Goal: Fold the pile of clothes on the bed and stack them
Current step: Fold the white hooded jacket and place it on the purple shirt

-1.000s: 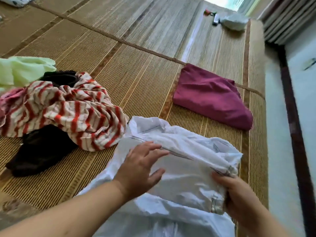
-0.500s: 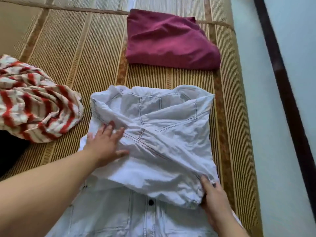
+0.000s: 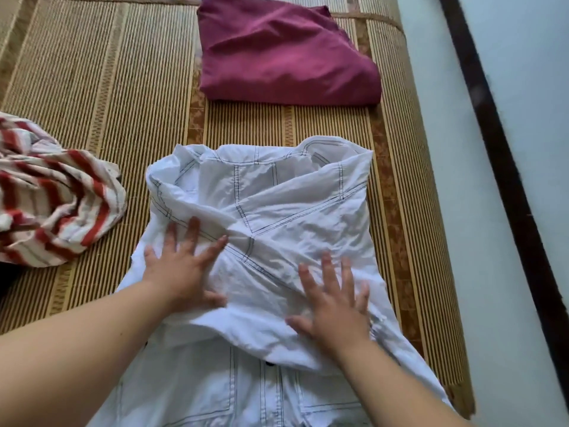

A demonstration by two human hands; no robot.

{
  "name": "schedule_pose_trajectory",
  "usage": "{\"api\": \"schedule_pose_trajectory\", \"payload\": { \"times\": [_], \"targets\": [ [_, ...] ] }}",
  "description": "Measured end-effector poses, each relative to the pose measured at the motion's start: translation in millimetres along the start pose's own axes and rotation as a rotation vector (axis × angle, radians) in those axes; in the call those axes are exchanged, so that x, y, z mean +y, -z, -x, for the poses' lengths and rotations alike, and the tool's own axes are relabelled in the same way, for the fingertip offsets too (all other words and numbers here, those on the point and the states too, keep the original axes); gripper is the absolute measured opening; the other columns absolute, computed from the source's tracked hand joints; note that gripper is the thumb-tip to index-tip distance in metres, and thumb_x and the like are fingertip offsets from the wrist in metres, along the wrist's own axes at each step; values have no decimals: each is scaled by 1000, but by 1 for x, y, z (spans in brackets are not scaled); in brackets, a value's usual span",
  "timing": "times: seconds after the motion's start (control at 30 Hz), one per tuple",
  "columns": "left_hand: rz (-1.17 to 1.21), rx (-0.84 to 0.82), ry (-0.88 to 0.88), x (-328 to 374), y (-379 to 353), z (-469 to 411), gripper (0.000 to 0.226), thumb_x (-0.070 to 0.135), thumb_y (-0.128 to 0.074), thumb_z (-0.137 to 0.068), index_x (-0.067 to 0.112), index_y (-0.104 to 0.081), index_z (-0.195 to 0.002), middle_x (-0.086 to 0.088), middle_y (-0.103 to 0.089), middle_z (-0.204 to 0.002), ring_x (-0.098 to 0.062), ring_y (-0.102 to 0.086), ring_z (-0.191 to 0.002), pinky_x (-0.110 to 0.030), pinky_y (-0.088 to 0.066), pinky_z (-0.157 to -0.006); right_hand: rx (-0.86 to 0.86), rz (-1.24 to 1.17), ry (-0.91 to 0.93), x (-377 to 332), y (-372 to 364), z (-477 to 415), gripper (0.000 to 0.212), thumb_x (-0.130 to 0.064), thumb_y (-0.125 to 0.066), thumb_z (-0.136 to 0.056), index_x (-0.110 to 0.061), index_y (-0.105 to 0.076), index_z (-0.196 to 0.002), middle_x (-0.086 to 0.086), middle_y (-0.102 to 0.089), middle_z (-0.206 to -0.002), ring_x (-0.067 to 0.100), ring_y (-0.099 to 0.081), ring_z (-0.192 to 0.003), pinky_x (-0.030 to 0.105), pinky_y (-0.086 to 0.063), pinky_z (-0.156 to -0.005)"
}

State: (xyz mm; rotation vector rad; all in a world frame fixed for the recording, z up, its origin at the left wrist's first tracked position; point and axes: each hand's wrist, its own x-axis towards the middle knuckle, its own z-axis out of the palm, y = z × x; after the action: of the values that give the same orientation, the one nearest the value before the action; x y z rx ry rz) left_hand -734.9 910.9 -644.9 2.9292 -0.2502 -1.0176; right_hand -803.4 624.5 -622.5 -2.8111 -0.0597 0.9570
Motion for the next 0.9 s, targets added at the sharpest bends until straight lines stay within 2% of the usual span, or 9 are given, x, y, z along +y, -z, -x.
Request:
{"api": "schedule_pose_trajectory", "payload": {
  "times": [0.13,0.2,0.27,0.33,0.4,0.53,0.63,0.77,0.9],
  "targets": [
    [91,-102,20,-5,20,-13,110,80,-62,-53,70,11,-134,2,25,-156,-41,9,-145,-66,-19,-109,-128,124,-67,30,8,-27,109,-95,-27,-61,-48,45,-128,-2,46,-148,30,39,-136,69,8,-106],
    [169,57,-49,-14,47,-16,77,62,-72,-64,65,-34,-131,-2,-33,-153,-34,-37,-133,-51,-38,-105,24,66,-43,28,25,-27,110,-98,-10,-55,-43,20,-145,-3,18,-159,25,16,-146,65,5,-109],
    [290,338,-62,-35,71,-24,55,29,-76,-72,47,-58,-121,-4,-58,-128,-31,-52,-114,-45,-44,-99,285,-97,-42,19,54,-36,108,-96,-6,-61,-35,-11,-150,0,-12,-158,21,-9,-144,60,1,-112],
    [304,467,67,-56,90,-39,62,11,-69,-74,33,-56,-131,-11,-51,-131,-34,-44,-119,-48,-38,-105,467,-221,-59,13,92,-63,95,-86,-26,-73,-29,-22,-149,6,-21,-155,26,-16,-142,58,-11,-114],
    [384,374,240,-71,108,-57,77,14,-69,-76,30,-38,-145,-15,-40,-139,-34,-38,-128,-49,-33,-109,482,-230,-81,11,133,-104,90,-71,-49,-79,-28,-18,-151,5,-13,-159,28,-11,-145,58,-16,-115],
    [802,-14,208,-87,135,-94,97,11,-80,-73,19,-24,-151,-16,-51,-138,-30,-56,-114,-38,-44,-98,197,45,-88,13,195,-174,120,-61,-77,-64,-36,-1,-152,-4,-11,-161,26,-10,-147,65,-6,-111],
    [1166,-232,169,-95,148,-112,83,35,-82,-63,20,-46,-137,-12,-65,-118,-32,-66,-102,-43,-51,-87,-112,32,-15,13,218,-206,130,-63,-81,-53,-32,-4,-153,-2,-28,-157,26,-30,-141,50,-18,-115],
    [890,-235,195,-86,155,-124,38,47,-76,-73,16,-72,-96,-4,-76,-84,-22,-73,-73,-33,-58,-59,-246,-80,34,4,226,-221,109,-97,-31,-54,-24,-56,-130,5,-57,-134,27,-50,-123,38,-37,-104],
    [904,-90,241,-82,155,-131,17,23,-70,-85,7,-72,-90,-14,-74,-88,-29,-71,-73,-37,-58,-62,-264,23,-31,10,222,-227,47,-70,-58,-78,-30,-72,-95,-9,-64,-99,15,-58,-89,27,-43,-77]
  ]
}}
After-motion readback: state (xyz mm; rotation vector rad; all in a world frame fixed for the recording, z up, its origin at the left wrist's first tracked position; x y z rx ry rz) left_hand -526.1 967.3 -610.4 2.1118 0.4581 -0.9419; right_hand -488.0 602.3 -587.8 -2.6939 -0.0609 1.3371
